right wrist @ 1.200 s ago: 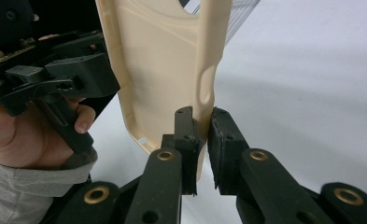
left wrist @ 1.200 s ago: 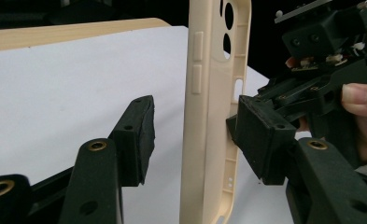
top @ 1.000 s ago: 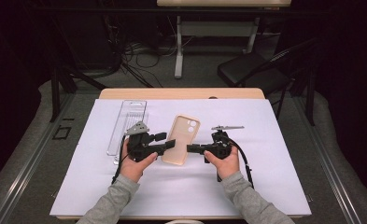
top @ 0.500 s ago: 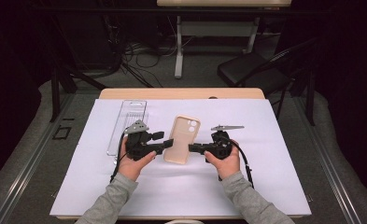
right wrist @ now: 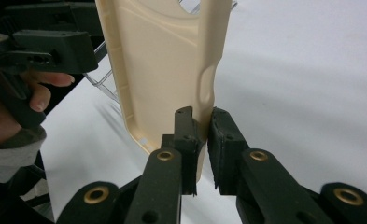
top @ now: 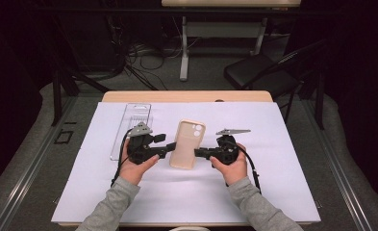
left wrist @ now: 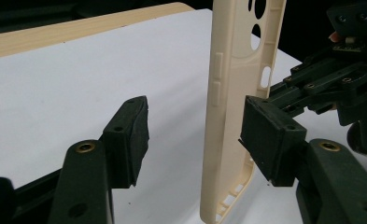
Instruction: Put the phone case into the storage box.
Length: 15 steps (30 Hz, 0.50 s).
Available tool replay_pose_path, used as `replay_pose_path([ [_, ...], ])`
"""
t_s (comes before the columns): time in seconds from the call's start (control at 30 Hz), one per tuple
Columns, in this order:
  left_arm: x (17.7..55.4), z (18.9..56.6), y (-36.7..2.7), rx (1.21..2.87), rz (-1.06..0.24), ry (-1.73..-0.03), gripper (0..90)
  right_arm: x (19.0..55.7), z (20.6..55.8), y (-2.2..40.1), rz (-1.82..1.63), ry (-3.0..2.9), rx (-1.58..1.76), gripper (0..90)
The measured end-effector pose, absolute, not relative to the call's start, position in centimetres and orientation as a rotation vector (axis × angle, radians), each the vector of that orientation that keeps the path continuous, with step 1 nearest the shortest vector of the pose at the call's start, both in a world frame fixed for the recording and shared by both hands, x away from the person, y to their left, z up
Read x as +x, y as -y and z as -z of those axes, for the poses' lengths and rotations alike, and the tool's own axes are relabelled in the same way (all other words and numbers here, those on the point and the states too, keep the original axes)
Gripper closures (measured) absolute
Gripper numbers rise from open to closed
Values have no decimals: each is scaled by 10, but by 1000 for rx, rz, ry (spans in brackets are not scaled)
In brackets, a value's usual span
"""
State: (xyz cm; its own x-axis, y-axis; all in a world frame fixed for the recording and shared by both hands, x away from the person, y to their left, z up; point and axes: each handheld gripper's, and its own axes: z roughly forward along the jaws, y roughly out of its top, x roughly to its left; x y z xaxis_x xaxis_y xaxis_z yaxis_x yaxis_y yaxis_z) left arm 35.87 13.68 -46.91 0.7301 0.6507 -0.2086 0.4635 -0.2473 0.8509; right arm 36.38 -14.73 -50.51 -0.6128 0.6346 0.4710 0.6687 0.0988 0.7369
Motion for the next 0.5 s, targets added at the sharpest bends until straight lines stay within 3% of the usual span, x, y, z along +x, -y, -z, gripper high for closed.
replay_pose_path([
  [0.5, 355, 466, -134, 1935, -280, -824, 331, 359, 501, 142, 1533, 2413, -1358, 825],
])
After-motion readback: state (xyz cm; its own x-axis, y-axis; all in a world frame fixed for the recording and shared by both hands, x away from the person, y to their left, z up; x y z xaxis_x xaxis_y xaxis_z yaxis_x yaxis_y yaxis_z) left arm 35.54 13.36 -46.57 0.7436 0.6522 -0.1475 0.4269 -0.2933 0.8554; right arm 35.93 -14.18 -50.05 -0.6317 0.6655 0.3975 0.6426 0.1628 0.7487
